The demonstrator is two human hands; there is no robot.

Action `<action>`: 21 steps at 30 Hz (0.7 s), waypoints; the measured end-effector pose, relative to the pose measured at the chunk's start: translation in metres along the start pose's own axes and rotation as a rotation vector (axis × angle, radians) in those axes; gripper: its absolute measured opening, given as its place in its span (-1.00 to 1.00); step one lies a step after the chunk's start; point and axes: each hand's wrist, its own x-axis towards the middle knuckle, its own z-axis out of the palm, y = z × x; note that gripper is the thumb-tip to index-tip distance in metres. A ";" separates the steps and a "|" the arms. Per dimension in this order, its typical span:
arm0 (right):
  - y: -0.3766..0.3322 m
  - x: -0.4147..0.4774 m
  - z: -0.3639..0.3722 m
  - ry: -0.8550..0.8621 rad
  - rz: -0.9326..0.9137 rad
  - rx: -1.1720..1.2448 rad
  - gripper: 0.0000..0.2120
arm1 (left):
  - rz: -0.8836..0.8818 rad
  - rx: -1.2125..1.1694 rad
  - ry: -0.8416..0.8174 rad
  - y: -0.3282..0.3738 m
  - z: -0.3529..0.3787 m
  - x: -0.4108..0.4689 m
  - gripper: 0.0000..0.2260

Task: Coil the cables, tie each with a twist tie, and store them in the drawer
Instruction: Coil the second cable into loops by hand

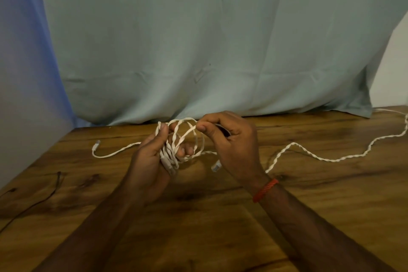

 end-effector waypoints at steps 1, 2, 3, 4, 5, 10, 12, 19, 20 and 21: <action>0.000 0.000 0.000 -0.008 -0.002 -0.006 -0.95 | 0.002 0.001 0.002 0.000 0.000 0.000 -0.62; 0.000 0.000 0.000 -0.019 -0.005 -0.015 -0.95 | 0.000 0.005 0.006 -0.001 -0.001 0.001 -0.64; 0.000 0.000 -0.001 -0.029 -0.011 -0.030 -0.96 | 0.002 0.023 0.000 -0.002 -0.001 0.000 -0.65; 0.000 0.000 -0.002 -0.036 -0.019 -0.052 -0.95 | 0.001 0.057 -0.014 -0.002 -0.001 0.000 -0.64; 0.001 0.001 -0.003 -0.041 -0.029 -0.081 -0.94 | -0.006 0.094 -0.030 -0.004 0.000 -0.001 -0.63; 0.007 0.009 -0.018 -0.035 -0.103 -0.217 -0.83 | -0.089 0.138 -0.119 -0.003 0.006 -0.005 -0.53; 0.010 0.008 -0.017 -0.018 -0.072 -0.223 -0.82 | -0.106 0.174 -0.189 -0.003 0.007 -0.008 -0.45; 0.009 -0.002 -0.002 -0.063 0.339 0.074 -0.68 | 0.040 0.182 -0.232 0.000 0.009 -0.017 -0.79; 0.008 -0.002 -0.002 -0.086 0.398 0.109 -0.66 | 0.046 0.198 -0.234 0.003 0.011 -0.018 -0.86; 0.009 -0.001 -0.002 -0.124 0.450 0.136 -0.66 | 0.050 0.206 -0.236 0.004 0.011 -0.017 -0.90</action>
